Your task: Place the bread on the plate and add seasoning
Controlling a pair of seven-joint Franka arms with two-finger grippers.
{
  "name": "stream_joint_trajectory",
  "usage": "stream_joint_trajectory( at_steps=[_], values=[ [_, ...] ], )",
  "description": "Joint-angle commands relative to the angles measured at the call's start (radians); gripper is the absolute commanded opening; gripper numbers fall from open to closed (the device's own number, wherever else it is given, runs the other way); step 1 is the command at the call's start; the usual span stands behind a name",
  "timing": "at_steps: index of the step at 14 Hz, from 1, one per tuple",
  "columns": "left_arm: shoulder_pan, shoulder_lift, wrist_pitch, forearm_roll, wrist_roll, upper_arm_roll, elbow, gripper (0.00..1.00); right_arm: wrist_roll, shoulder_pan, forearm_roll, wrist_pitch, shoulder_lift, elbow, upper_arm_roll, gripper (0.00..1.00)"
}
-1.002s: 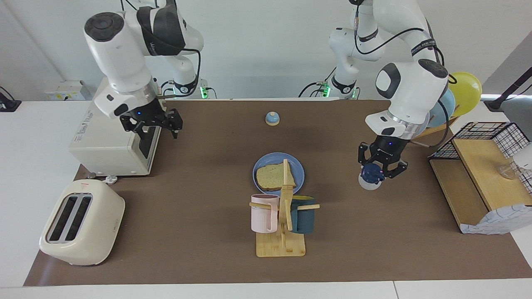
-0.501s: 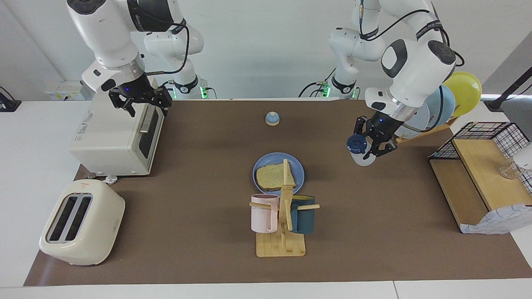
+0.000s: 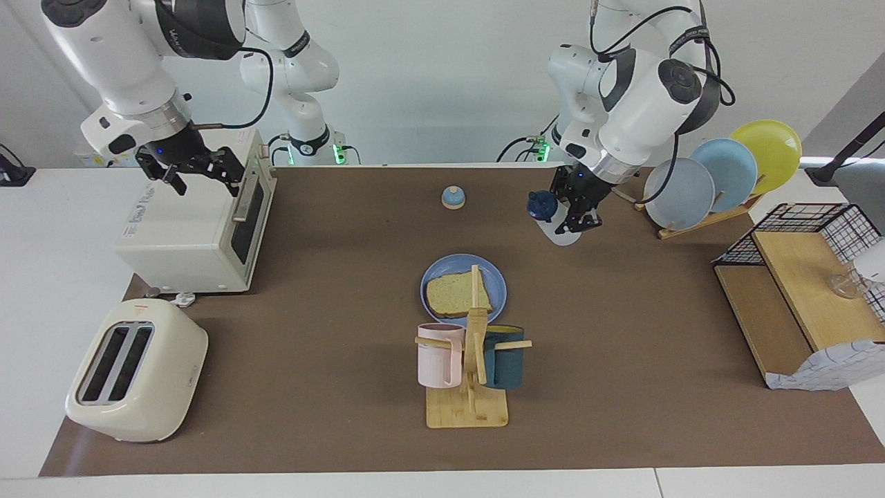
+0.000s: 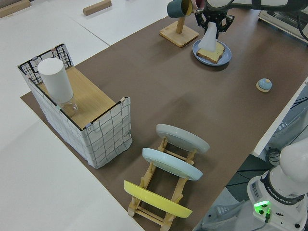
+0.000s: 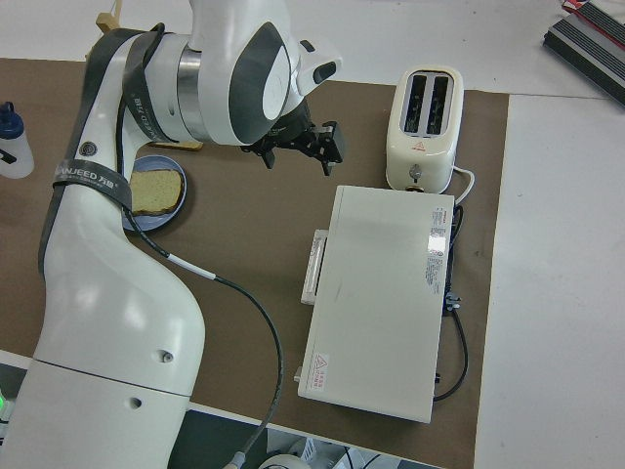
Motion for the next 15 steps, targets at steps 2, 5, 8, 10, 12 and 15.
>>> stream_joint_trajectory(
  at_steps=[2,5,8,10,12,15],
  values=[
    [-0.020,-0.053,-0.037,0.051,0.032,0.007,-0.046,0.00,-0.087,-0.011,0.004,-0.002,-0.020,-0.001,-0.001,1.00],
    [-0.020,-0.052,-0.037,0.051,0.027,0.005,-0.047,0.00,-0.096,-0.011,0.004,-0.018,-0.032,0.002,-0.001,1.00],
    [-0.020,-0.053,-0.037,0.052,0.027,0.005,-0.046,0.00,-0.096,-0.011,0.018,-0.015,-0.022,0.003,-0.002,1.00],
    [-0.020,-0.056,-0.037,0.052,0.027,0.005,-0.046,0.00,-0.096,0.000,0.018,-0.019,-0.029,-0.011,-0.001,1.00],
    [-0.020,-0.056,-0.035,0.052,0.026,0.005,-0.046,0.00,-0.095,0.003,0.018,-0.016,-0.029,-0.009,-0.001,1.00],
    [-0.020,-0.056,-0.032,0.052,0.024,0.005,-0.046,0.00,-0.096,-0.005,0.018,-0.018,-0.028,-0.011,-0.001,1.00]
  ],
)
